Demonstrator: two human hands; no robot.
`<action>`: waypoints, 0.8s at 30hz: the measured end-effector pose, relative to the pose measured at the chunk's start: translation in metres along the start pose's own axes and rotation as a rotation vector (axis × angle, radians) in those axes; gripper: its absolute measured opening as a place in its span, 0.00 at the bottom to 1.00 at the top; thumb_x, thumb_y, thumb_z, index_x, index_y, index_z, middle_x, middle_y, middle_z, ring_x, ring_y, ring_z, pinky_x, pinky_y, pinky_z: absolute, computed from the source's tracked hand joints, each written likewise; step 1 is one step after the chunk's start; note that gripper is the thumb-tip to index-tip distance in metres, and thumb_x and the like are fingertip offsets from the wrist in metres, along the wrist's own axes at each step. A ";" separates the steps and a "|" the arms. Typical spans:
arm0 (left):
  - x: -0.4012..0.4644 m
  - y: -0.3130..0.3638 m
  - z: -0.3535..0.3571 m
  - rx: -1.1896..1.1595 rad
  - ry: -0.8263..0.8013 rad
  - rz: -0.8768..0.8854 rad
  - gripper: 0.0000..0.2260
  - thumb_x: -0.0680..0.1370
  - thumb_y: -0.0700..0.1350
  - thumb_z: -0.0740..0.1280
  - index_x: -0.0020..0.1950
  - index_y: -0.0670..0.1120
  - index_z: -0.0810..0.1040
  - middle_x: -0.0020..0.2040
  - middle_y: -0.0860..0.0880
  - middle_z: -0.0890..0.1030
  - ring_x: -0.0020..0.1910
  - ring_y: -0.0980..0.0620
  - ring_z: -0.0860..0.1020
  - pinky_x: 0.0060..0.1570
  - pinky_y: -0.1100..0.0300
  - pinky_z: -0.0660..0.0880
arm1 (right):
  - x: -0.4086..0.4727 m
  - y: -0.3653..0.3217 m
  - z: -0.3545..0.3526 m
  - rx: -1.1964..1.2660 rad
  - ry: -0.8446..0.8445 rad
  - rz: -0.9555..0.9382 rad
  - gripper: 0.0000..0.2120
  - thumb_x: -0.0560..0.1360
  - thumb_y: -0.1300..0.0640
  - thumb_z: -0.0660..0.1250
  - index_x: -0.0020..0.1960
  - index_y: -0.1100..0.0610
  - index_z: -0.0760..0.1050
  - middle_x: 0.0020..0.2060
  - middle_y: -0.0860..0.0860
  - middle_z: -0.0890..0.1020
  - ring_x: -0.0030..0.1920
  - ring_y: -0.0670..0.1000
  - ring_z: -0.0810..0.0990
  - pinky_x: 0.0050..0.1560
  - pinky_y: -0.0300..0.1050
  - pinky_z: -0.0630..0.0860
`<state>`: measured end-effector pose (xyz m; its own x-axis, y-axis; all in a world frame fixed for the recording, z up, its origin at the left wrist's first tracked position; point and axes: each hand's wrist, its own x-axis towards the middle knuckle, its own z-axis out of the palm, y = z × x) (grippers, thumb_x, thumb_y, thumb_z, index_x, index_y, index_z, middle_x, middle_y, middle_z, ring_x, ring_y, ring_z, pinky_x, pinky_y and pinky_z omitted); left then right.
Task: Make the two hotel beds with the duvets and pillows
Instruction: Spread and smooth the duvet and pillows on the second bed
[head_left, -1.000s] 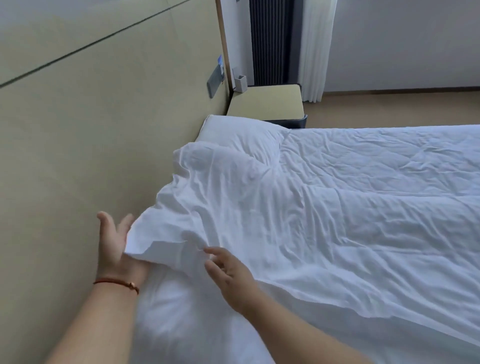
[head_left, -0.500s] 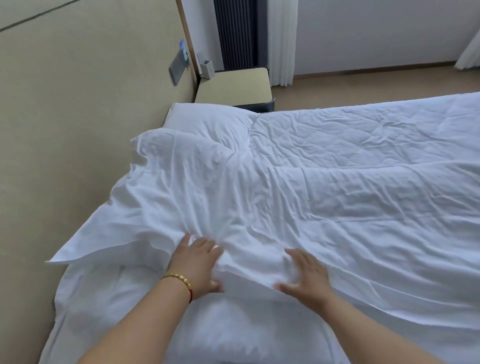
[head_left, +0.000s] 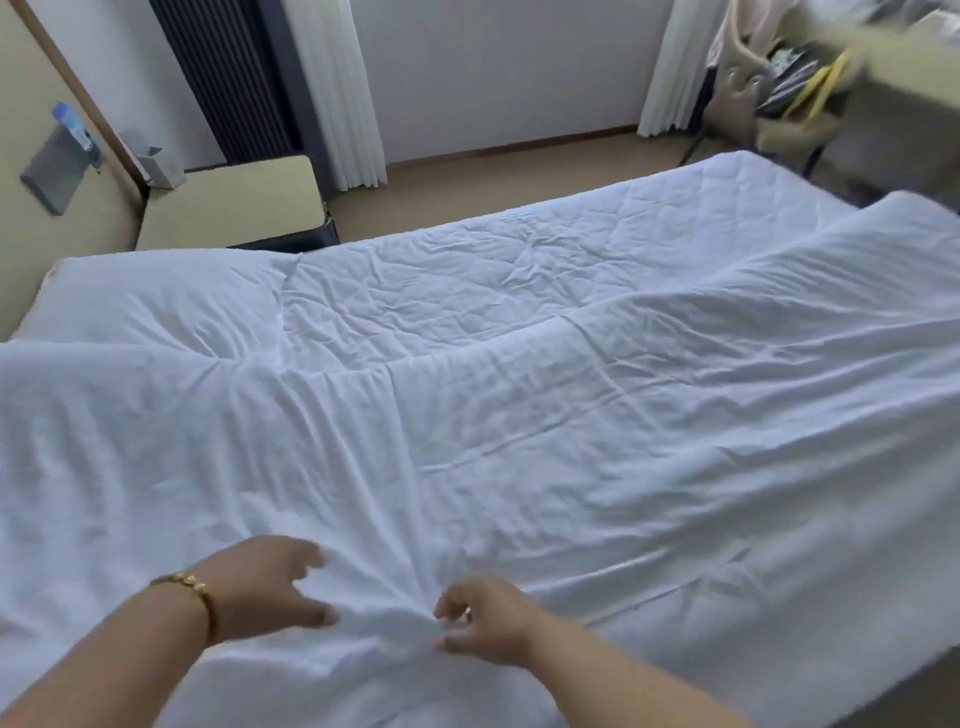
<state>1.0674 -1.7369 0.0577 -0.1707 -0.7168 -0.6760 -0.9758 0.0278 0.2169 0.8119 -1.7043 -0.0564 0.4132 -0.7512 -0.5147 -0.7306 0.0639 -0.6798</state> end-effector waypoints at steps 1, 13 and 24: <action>0.019 0.033 0.005 -0.045 0.082 0.052 0.30 0.70 0.64 0.70 0.68 0.56 0.69 0.66 0.56 0.74 0.63 0.60 0.73 0.62 0.67 0.68 | -0.006 0.011 -0.010 0.071 0.094 0.059 0.10 0.72 0.49 0.70 0.52 0.50 0.80 0.41 0.41 0.76 0.46 0.41 0.74 0.50 0.36 0.70; 0.160 0.261 0.123 0.261 0.237 0.235 0.56 0.56 0.71 0.73 0.76 0.48 0.57 0.75 0.42 0.65 0.70 0.43 0.70 0.59 0.47 0.75 | -0.053 0.252 -0.188 0.742 0.948 1.058 0.35 0.75 0.43 0.66 0.69 0.67 0.59 0.66 0.63 0.69 0.63 0.63 0.72 0.59 0.52 0.70; 0.184 0.251 0.102 0.222 0.298 0.197 0.12 0.82 0.51 0.56 0.59 0.52 0.76 0.44 0.55 0.69 0.58 0.51 0.74 0.47 0.59 0.67 | -0.005 0.276 -0.230 1.008 1.021 0.827 0.25 0.73 0.47 0.70 0.55 0.69 0.76 0.54 0.65 0.80 0.53 0.65 0.80 0.56 0.59 0.77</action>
<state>0.7770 -1.7906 -0.0839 -0.3414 -0.8520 -0.3969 -0.9399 0.3102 0.1426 0.4827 -1.8337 -0.1214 -0.6849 -0.3669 -0.6295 0.2345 0.7070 -0.6672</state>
